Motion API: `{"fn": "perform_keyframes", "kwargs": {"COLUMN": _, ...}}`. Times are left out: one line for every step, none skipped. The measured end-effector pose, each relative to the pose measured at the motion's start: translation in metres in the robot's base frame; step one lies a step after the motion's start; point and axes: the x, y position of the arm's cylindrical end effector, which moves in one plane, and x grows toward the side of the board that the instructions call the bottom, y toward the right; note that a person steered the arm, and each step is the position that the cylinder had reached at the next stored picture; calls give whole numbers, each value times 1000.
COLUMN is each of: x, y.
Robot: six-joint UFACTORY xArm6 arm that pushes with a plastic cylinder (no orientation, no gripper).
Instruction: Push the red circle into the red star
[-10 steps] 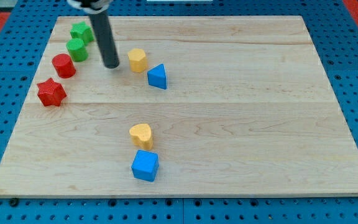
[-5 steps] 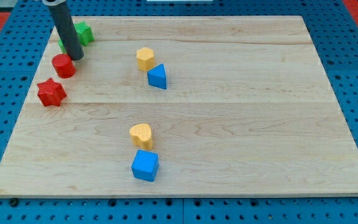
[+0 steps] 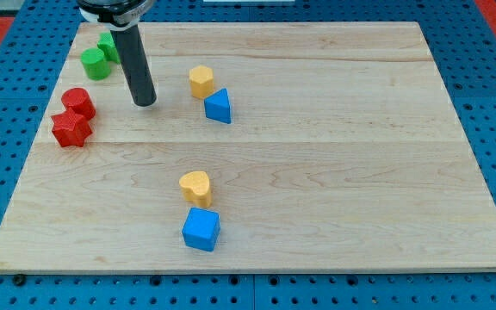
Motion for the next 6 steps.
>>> {"fn": "perform_keyframes", "kwargs": {"x": 0, "y": 15}}
{"fn": "perform_keyframes", "kwargs": {"x": 34, "y": 1}}
{"fn": "perform_keyframes", "kwargs": {"x": 56, "y": -23}}
{"fn": "perform_keyframes", "kwargs": {"x": 58, "y": 3}}
{"fn": "perform_keyframes", "kwargs": {"x": 102, "y": 21}}
{"fn": "perform_keyframes", "kwargs": {"x": 104, "y": 29}}
